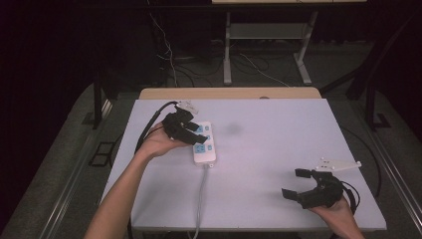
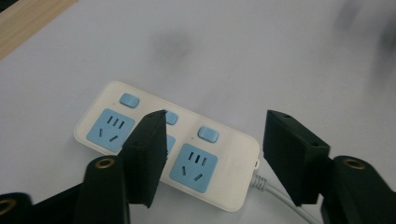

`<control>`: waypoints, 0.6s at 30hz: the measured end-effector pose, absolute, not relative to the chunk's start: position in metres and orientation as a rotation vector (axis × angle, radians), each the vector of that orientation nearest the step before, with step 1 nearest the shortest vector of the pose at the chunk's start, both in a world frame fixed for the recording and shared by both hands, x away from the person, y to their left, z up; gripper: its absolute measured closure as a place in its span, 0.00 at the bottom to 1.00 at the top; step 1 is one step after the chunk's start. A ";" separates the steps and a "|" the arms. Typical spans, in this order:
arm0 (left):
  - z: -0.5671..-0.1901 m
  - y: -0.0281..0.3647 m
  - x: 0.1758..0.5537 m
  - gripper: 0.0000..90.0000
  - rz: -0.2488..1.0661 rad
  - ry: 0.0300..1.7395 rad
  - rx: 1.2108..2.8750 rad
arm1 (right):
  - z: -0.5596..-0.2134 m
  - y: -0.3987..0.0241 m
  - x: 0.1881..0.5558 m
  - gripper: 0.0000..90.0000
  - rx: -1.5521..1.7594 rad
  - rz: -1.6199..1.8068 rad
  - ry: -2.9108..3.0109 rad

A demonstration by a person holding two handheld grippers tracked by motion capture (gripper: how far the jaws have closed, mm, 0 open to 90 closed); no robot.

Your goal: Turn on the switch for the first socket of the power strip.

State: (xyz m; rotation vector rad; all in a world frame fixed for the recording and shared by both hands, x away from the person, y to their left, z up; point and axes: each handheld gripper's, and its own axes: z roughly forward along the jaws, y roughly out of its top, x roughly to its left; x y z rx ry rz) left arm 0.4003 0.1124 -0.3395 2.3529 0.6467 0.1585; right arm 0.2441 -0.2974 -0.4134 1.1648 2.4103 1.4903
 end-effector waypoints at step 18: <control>-0.356 0.102 0.414 0.91 0.133 0.660 2.344 | -0.413 -0.297 0.246 0.00 1.167 1.491 2.415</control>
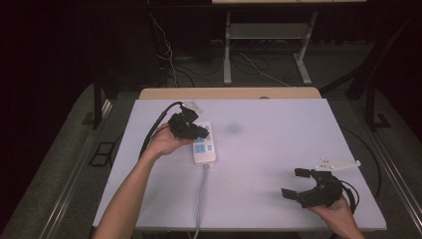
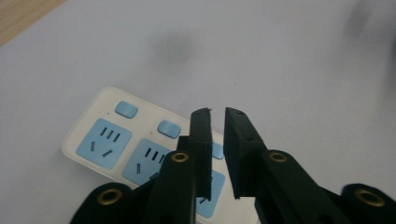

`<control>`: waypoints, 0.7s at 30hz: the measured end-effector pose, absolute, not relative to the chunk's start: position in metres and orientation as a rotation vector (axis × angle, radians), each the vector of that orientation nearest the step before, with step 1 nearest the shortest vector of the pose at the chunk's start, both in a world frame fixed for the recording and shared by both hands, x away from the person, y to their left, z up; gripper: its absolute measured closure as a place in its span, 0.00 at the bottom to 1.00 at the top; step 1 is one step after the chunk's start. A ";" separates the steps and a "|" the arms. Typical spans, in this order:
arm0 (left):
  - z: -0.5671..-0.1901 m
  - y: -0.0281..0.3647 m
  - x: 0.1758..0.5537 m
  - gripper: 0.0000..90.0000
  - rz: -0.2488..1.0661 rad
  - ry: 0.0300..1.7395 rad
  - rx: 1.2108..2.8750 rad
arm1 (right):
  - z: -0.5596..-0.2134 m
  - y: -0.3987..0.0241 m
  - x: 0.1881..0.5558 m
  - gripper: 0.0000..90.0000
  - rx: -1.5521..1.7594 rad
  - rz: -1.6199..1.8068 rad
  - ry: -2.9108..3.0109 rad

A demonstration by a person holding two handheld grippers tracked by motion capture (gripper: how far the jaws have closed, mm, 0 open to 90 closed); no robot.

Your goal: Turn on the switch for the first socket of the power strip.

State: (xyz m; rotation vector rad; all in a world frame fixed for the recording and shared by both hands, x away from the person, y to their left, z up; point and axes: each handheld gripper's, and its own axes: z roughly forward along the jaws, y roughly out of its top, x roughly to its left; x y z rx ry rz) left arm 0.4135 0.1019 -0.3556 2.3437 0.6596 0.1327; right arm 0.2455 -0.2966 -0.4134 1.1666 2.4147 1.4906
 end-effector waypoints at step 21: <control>-0.380 0.082 0.419 0.99 0.118 0.628 2.429 | -0.413 -0.298 0.245 0.00 1.159 1.492 2.413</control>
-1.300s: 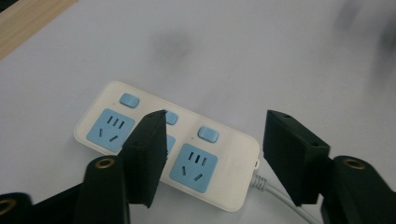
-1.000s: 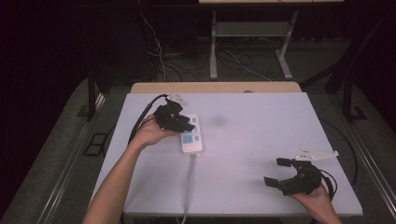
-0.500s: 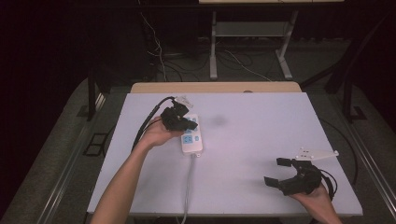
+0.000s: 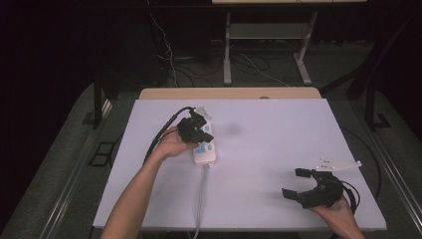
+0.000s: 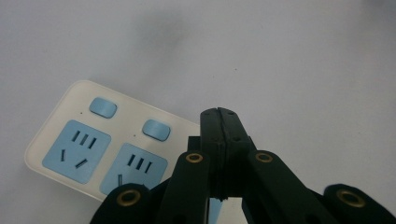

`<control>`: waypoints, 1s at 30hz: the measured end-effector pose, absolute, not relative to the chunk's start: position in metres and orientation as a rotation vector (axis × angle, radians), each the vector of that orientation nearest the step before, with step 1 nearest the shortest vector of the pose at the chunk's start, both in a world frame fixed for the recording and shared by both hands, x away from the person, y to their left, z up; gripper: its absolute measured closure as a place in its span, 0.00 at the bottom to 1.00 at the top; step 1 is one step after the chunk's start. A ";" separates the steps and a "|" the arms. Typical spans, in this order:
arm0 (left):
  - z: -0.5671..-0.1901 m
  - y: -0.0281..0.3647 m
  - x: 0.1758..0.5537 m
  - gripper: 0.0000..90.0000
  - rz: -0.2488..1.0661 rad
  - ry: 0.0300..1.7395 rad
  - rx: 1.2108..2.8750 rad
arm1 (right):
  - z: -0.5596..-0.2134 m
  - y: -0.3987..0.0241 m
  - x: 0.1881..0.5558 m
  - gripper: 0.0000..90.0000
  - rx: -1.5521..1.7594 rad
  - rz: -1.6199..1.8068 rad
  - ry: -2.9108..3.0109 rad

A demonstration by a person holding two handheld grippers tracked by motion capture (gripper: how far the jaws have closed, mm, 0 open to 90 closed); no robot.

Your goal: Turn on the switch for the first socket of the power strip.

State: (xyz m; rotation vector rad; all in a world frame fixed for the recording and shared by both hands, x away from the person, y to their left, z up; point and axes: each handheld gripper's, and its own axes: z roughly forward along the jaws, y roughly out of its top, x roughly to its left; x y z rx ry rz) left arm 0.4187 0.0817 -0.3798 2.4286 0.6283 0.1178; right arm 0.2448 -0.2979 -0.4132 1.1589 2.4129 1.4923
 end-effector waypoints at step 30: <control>-0.407 0.086 0.425 0.99 0.008 0.737 2.393 | -0.414 -0.297 0.246 0.00 1.154 1.466 2.427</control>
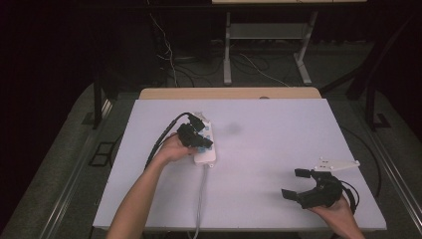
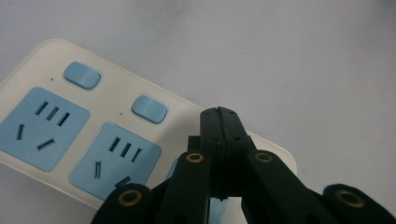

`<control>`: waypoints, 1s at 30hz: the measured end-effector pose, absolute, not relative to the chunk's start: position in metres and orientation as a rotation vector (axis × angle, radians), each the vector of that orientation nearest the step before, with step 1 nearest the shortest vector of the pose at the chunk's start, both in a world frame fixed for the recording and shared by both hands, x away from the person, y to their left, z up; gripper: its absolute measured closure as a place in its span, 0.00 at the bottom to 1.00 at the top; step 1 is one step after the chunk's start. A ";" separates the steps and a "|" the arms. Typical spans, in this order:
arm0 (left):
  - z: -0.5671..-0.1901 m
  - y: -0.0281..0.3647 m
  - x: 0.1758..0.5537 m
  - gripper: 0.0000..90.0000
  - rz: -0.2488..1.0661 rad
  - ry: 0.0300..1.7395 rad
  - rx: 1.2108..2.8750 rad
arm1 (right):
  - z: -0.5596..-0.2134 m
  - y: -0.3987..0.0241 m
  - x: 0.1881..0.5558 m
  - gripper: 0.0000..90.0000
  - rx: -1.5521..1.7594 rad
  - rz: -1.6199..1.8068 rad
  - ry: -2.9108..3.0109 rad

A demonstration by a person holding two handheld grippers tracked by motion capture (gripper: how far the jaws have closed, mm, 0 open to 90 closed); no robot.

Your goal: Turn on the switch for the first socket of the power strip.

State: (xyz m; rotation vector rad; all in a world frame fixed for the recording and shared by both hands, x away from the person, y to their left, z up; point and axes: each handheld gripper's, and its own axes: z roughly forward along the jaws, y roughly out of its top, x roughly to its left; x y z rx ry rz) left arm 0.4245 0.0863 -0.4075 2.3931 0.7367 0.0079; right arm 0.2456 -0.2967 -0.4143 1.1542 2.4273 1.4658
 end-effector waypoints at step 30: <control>-0.411 0.087 0.419 0.99 0.040 0.795 2.357 | -0.413 -0.299 0.245 0.00 1.168 1.470 2.405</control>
